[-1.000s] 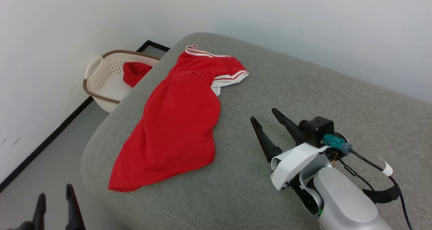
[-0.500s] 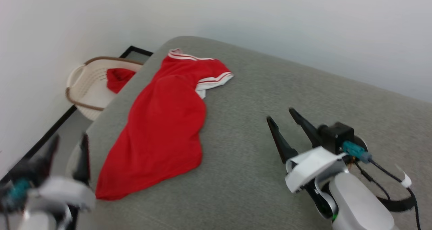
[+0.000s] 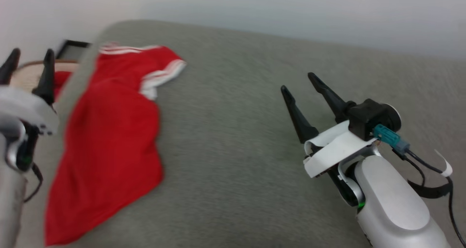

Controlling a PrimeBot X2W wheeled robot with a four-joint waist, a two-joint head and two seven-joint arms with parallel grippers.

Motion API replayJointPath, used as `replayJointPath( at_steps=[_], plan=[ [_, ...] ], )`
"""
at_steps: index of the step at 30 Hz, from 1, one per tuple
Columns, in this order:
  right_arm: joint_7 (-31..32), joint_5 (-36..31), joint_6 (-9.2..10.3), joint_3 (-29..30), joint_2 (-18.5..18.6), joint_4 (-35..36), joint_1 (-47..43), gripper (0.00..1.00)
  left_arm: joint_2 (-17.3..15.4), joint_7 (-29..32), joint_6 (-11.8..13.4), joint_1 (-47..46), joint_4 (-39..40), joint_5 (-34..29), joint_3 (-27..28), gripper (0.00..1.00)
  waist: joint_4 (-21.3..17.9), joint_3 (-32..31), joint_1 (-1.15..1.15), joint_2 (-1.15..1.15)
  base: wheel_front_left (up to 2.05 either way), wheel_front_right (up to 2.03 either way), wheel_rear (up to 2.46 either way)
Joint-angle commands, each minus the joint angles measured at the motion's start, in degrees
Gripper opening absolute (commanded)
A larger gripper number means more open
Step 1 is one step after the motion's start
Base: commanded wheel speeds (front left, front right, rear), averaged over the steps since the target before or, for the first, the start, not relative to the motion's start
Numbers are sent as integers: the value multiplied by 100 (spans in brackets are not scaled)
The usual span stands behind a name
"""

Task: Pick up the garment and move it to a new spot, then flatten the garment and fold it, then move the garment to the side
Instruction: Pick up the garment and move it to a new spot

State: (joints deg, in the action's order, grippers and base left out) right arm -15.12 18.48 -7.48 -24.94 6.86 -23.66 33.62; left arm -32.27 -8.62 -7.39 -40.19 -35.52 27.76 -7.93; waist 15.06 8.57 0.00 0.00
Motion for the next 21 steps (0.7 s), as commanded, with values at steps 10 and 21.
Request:
replayJointPath(
  at_steps=[10, 21],
  plan=[
    [-3, -144, -3, -71, -96, 336, 193, 100, -886, 2923, -3, -701, -815, 2830, -1302, 100, -1731, 1605, 0, 0, 0, 0, 0],
    [43, -309, -3, -24, -85, 568, 257, 100, -1118, 3629, -3, -801, -1468, 3604, -1868, 100, -1899, 1973, 0, 0, 0, 0, 0]
  ],
)
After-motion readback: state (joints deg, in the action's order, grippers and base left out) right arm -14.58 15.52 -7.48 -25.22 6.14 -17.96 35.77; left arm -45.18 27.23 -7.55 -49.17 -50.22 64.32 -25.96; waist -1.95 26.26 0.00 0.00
